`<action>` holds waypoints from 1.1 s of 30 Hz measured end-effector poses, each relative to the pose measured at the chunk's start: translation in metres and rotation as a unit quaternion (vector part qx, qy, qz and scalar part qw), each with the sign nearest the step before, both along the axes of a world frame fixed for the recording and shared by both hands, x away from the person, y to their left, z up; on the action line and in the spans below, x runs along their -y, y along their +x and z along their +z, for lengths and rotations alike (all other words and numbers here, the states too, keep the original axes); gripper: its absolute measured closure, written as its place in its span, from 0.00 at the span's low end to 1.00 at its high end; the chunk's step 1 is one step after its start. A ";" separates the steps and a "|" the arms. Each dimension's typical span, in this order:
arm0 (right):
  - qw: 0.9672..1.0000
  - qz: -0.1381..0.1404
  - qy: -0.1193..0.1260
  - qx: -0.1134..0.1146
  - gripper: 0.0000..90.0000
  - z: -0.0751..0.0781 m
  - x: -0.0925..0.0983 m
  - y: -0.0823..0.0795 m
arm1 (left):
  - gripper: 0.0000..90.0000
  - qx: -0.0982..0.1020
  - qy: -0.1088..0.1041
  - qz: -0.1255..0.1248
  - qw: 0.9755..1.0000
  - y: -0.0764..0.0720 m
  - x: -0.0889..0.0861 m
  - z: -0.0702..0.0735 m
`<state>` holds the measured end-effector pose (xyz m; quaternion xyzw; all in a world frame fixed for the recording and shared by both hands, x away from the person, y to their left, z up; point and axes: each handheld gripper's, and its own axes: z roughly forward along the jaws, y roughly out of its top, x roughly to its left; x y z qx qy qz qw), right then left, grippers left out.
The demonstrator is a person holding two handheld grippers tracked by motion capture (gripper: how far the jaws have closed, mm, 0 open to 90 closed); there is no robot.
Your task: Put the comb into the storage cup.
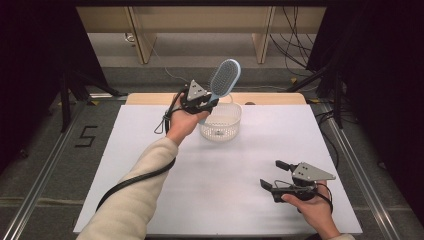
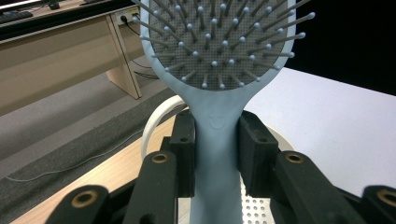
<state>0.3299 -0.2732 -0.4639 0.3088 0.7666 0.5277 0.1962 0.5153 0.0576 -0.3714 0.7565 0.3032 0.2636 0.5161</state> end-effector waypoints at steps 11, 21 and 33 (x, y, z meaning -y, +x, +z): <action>1.000 0.001 0.000 -0.001 0.15 0.000 0.000 0.000 | 0.77 0.005 -0.001 -0.004 1.000 0.003 0.005 0.001; 1.000 0.001 0.003 0.000 0.14 0.000 0.000 0.000 | 0.77 0.005 0.002 -0.004 1.000 0.006 0.009 0.001; 1.000 0.002 0.003 -0.001 0.14 0.000 0.000 0.000 | 0.77 0.006 0.002 -0.007 1.000 0.012 0.013 0.004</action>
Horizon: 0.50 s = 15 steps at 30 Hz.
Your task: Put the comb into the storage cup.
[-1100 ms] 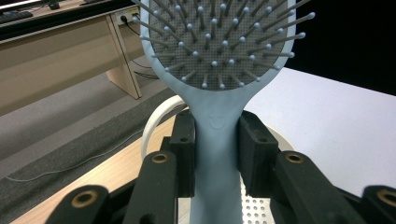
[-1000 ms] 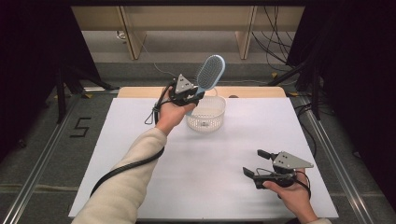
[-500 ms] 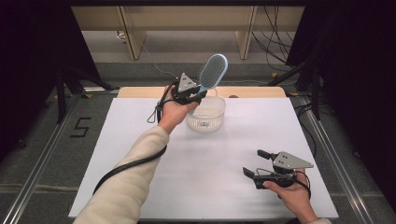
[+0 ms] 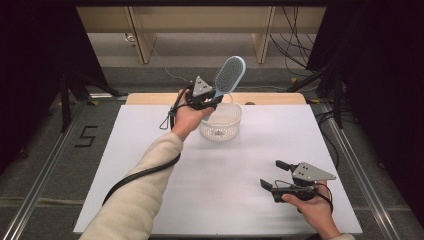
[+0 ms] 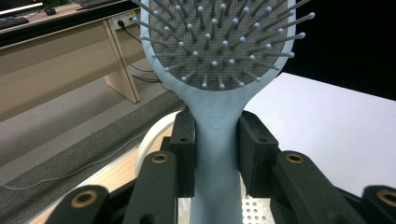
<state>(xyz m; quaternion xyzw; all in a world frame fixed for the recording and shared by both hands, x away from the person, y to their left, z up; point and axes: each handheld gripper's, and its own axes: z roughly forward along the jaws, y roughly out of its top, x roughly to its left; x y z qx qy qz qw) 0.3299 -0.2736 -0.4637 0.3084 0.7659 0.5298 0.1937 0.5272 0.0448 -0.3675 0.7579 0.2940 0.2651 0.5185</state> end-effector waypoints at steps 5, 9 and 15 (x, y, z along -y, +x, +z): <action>1.000 -0.001 0.000 0.000 0.14 0.000 0.000 0.000 | 0.77 0.001 -0.001 -0.001 1.000 0.001 0.003 -0.001; 1.000 0.000 0.000 0.000 0.14 0.000 0.000 0.000 | 0.77 0.005 0.001 -0.004 1.000 0.002 0.004 -0.003; 1.000 0.000 0.001 0.002 0.14 0.000 0.000 0.000 | 0.77 0.005 0.002 -0.006 1.000 0.005 0.007 -0.006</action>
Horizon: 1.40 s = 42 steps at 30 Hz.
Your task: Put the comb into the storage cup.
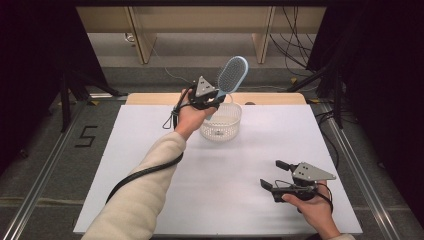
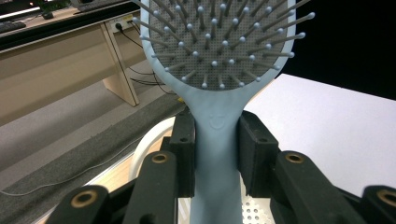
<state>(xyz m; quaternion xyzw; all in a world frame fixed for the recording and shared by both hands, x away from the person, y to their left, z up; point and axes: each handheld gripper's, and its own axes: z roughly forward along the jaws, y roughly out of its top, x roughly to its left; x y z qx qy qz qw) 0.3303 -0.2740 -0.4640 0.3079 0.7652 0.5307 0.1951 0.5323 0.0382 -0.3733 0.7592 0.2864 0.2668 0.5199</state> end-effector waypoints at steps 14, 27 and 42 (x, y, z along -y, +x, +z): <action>1.000 0.000 0.002 -0.001 0.14 0.000 0.000 0.000 | 0.77 -0.002 0.002 -0.006 1.000 0.002 0.003 -0.007; 1.000 0.000 0.001 -0.001 0.14 0.000 0.000 0.000 | 0.77 -0.003 0.004 -0.002 1.000 0.005 0.002 -0.011; 1.000 0.000 0.000 -0.002 0.14 0.000 0.000 0.000 | 0.77 -0.001 0.008 -0.004 1.000 0.008 0.004 -0.016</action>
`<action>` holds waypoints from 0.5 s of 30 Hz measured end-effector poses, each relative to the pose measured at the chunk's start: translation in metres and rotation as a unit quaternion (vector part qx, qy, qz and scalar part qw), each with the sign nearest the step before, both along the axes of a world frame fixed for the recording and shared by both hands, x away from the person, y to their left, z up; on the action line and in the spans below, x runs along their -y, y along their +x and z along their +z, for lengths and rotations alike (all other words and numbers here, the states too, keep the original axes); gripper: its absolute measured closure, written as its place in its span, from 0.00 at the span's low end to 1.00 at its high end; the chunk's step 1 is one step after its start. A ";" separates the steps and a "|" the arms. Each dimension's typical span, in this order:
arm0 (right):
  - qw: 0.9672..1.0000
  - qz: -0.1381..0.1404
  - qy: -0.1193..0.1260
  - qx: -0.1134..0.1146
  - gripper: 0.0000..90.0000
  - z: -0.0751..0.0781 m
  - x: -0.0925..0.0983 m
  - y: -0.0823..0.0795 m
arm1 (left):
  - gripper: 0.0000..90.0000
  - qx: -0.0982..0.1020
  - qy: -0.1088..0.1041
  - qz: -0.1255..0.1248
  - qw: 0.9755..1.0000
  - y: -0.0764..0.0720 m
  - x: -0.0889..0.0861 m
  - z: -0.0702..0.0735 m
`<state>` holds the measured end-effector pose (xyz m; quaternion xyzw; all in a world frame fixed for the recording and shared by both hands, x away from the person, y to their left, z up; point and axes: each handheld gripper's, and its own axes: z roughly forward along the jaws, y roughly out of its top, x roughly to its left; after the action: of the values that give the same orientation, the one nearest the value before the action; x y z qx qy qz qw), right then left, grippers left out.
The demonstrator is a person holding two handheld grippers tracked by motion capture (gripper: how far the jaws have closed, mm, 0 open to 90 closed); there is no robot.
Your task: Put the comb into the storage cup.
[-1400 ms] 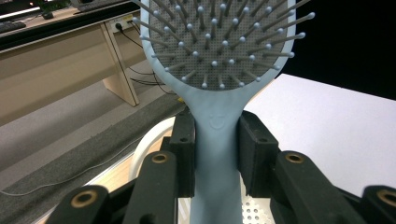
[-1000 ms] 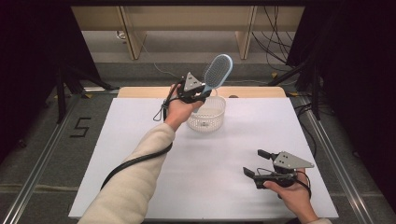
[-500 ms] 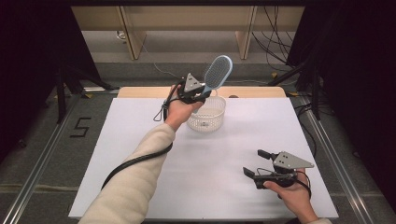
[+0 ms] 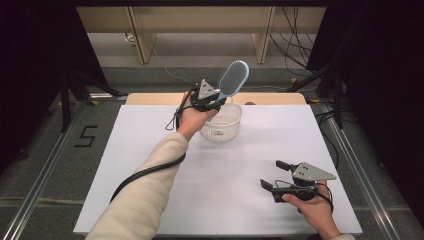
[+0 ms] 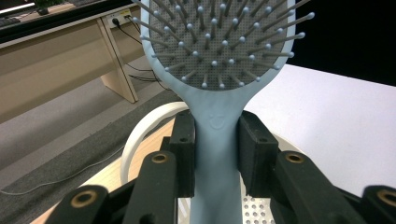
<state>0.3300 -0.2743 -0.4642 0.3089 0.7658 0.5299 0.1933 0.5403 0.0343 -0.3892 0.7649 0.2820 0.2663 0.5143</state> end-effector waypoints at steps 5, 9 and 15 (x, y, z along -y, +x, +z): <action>1.000 0.001 0.000 0.000 0.14 0.000 0.000 0.000 | 0.77 0.001 0.003 -0.003 1.000 0.000 0.001 -0.002; 1.000 0.001 0.000 0.001 0.14 0.000 0.000 0.000 | 0.77 -0.001 0.003 -0.004 1.000 0.001 0.001 -0.007; 1.000 0.001 0.000 -0.001 0.14 0.000 0.000 0.000 | 0.77 -0.003 0.003 -0.002 1.000 0.002 0.000 -0.010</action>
<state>0.3301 -0.2743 -0.4642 0.3091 0.7661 0.5299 0.1918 0.5419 0.0340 -0.3991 0.7680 0.2814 0.2637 0.5114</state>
